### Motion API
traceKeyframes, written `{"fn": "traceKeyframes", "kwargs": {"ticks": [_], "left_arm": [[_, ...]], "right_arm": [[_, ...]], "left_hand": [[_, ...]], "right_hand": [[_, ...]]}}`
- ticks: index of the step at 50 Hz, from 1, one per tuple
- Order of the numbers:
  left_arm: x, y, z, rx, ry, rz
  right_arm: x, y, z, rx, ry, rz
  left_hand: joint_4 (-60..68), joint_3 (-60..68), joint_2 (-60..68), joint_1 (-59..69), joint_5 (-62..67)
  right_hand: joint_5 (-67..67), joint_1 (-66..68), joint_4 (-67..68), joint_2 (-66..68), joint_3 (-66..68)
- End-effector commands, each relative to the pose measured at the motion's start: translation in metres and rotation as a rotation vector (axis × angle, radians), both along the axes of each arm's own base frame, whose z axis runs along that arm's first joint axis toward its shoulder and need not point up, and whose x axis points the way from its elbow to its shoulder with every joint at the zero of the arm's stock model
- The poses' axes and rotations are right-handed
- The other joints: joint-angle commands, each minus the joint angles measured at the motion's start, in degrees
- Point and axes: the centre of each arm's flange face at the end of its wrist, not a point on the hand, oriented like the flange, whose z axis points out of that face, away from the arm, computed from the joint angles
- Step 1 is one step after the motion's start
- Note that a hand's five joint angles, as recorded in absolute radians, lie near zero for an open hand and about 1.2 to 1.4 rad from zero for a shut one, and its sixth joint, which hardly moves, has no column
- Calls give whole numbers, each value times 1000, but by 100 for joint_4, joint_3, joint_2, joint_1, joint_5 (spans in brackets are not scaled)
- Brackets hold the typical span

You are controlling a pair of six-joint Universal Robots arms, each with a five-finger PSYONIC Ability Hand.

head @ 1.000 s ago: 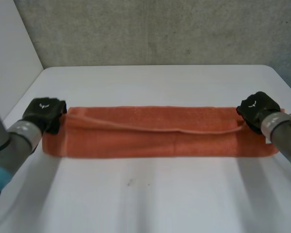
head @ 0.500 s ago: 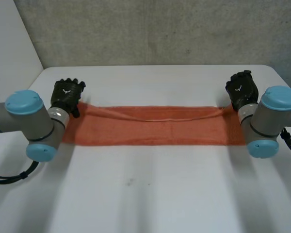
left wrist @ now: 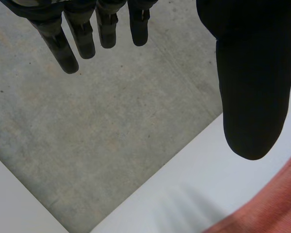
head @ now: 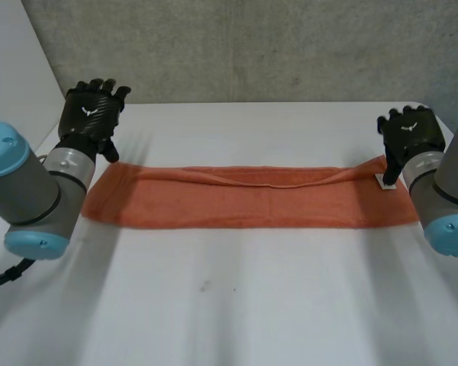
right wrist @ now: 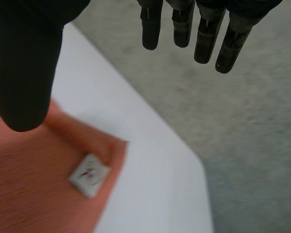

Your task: Fold the laundry

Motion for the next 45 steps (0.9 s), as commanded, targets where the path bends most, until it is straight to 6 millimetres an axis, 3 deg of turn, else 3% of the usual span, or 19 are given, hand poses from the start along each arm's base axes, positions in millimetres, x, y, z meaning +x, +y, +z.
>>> {"fn": "traceKeyframes", "kwargs": {"ticks": [1,3,11,18,27,29,30,31,32,33,35,37,45], "left_arm": [[5,21,-9,96,-28,-7],[5,21,-12,124,-37,-8],[2,7,-44,295,-89,-7],[-3,-12,-58,343,-102,-9],[-11,-28,-74,344,-101,-59],[-12,-30,-76,342,-101,-59],[-12,-32,-77,341,-100,-59],[-12,-32,-77,340,-100,-59],[-12,-32,-77,340,-100,-59],[-12,-33,-77,340,-100,-59],[-12,-33,-77,338,-100,-59],[-12,-32,-76,339,-98,-54],[-11,-32,-74,336,-98,-51]], "right_arm": [[8,28,-2,233,1,155],[9,26,0,256,-21,173],[14,5,-23,378,-91,181],[20,-20,-49,402,-92,178],[24,-43,-68,418,-95,170],[26,-52,-74,416,-95,164],[26,-52,-74,416,-95,164],[27,-57,-73,400,-103,165],[27,-57,-73,400,-103,165],[28,-60,-68,383,-124,166],[29,-61,-62,370,-157,159],[31,-62,-44,331,-240,155],[30,-51,-26,259,-283,161]], "left_hand": [[1698,1713,1714,1631,1491],[1717,1732,1733,1651,1510],[2289,2304,2305,2222,2082],[2273,2287,2289,2206,2066],[2239,2254,2255,2172,2032],[2205,2220,2221,2139,1998],[2122,2137,2138,2055,1915],[1922,1936,1938,1855,1714],[1920,1934,1936,1853,1712],[1686,1701,1702,1620,1479],[1465,1480,1481,1399,1258],[1281,1295,1297,1214,1074],[1078,1093,1094,1012,871]], "right_hand": [[1270,1485,1353,1429,1479],[1558,1773,1641,1717,1767],[3207,3423,3291,3367,3417],[3226,3441,3309,3385,3435],[3344,3559,3427,3503,3553],[2710,2926,2794,2870,2920],[2705,2920,2788,2864,2914],[423,638,507,583,632],[400,616,484,560,610],[-433,-217,-349,-273,-223],[-433,-217,-349,-273,-223],[-433,-217,-349,-273,-223],[-433,-217,-349,-273,-223]]}}
